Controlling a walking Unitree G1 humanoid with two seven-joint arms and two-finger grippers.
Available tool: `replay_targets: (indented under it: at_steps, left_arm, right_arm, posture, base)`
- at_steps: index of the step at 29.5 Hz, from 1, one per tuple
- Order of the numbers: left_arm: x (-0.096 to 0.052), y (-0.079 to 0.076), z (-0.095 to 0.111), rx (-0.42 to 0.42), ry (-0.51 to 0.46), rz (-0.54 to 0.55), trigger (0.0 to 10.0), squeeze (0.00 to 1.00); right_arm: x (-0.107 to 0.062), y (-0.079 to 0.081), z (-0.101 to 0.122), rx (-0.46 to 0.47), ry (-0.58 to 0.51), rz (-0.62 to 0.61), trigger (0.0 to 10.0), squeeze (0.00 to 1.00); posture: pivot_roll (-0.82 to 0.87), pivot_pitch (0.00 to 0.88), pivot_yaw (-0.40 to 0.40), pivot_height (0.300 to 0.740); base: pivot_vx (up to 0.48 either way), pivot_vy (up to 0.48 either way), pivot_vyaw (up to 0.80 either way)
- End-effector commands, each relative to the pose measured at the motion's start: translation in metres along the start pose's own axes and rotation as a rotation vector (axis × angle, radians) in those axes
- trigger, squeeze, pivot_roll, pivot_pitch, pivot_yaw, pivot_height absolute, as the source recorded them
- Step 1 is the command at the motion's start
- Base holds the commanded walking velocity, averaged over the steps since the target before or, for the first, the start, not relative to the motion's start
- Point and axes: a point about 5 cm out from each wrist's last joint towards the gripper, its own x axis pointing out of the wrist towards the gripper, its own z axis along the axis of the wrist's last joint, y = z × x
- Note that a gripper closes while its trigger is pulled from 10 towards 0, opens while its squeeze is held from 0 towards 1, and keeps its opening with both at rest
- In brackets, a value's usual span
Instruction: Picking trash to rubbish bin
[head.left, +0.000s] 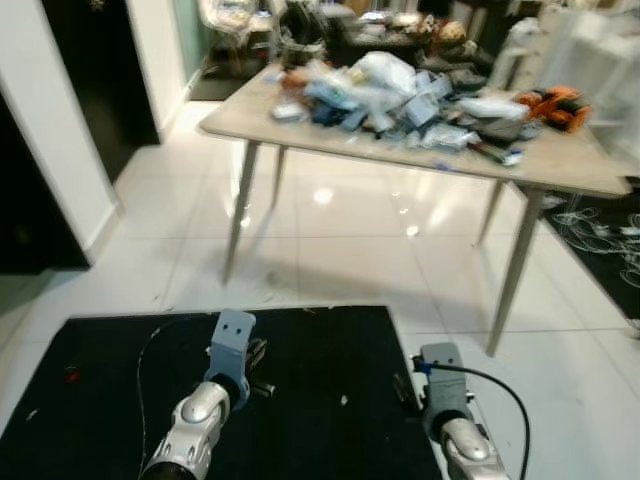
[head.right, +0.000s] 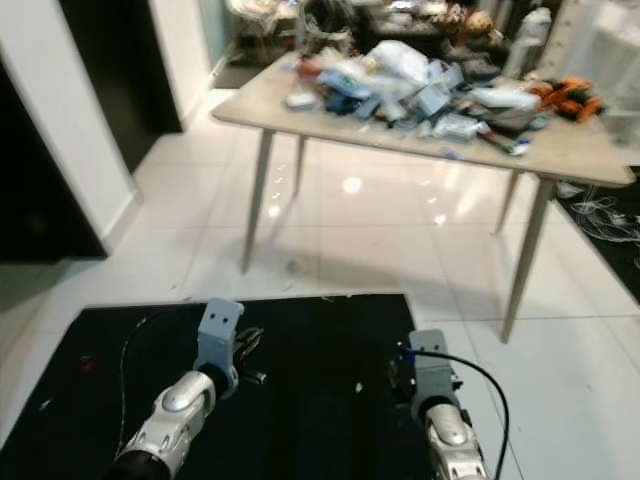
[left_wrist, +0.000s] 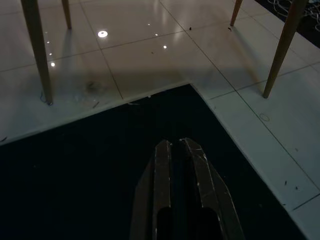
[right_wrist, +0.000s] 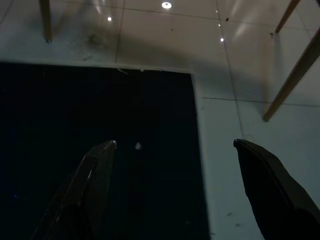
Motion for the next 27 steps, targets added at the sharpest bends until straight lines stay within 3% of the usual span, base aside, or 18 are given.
replay_targets:
  at_steps: [1,27]
  left_arm:
    - [-0.0040,0.0062,-0.0071,0.005,0.029,0.018,10.0,0.00]
    - [-0.0030,0.0035,-0.0036,-0.003,0.009,0.022,10.0,0.00]
  right_arm:
    - [0.0003,0.0095,-0.0010,0.005,0.003,0.026,10.0,0.00]
    - [0.0005,0.0117,0.0016,-0.025,-0.017,0.054,10.0,0.00]
  posture:
    - [-0.05,0.043,0.027,0.740]
    - [-0.05,0.055,0.019,0.740]
  base:
    - [0.315,0.000,0.00]
    - [0.318,0.000,0.00]
